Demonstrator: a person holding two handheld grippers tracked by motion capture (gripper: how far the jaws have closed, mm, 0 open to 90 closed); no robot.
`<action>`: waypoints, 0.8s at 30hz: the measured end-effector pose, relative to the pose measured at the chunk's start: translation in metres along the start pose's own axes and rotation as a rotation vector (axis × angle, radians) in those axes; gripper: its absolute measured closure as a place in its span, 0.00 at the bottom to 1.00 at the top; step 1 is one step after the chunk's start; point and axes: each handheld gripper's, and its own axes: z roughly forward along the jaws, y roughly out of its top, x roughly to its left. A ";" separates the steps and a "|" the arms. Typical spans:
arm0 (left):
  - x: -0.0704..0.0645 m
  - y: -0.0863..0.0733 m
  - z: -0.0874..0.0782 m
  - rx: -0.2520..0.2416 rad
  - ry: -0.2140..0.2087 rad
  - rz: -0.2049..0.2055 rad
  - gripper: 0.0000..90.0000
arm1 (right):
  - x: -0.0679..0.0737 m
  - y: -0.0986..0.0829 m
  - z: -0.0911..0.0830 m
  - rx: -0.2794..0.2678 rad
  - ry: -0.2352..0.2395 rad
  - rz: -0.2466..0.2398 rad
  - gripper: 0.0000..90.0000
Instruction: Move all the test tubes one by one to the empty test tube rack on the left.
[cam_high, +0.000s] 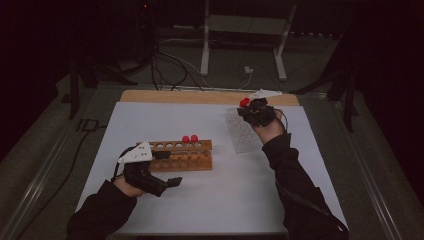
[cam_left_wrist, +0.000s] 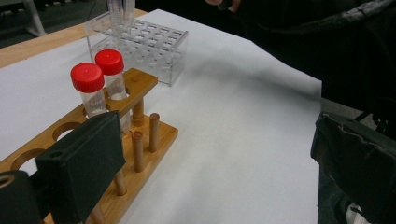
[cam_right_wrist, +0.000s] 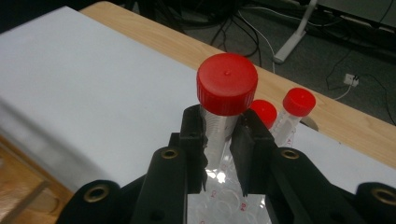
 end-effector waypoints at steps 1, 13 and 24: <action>0.000 0.000 0.000 0.002 0.001 0.001 0.04 | 0.000 0.001 -0.003 -0.004 0.002 0.000 0.83; -0.004 0.005 0.002 0.000 -0.005 0.011 0.04 | 0.021 0.001 -0.037 -0.029 0.068 -0.051 0.83; -0.008 0.014 0.004 -0.014 -0.001 0.024 0.04 | 0.044 -0.022 -0.052 -0.023 0.142 -0.096 0.83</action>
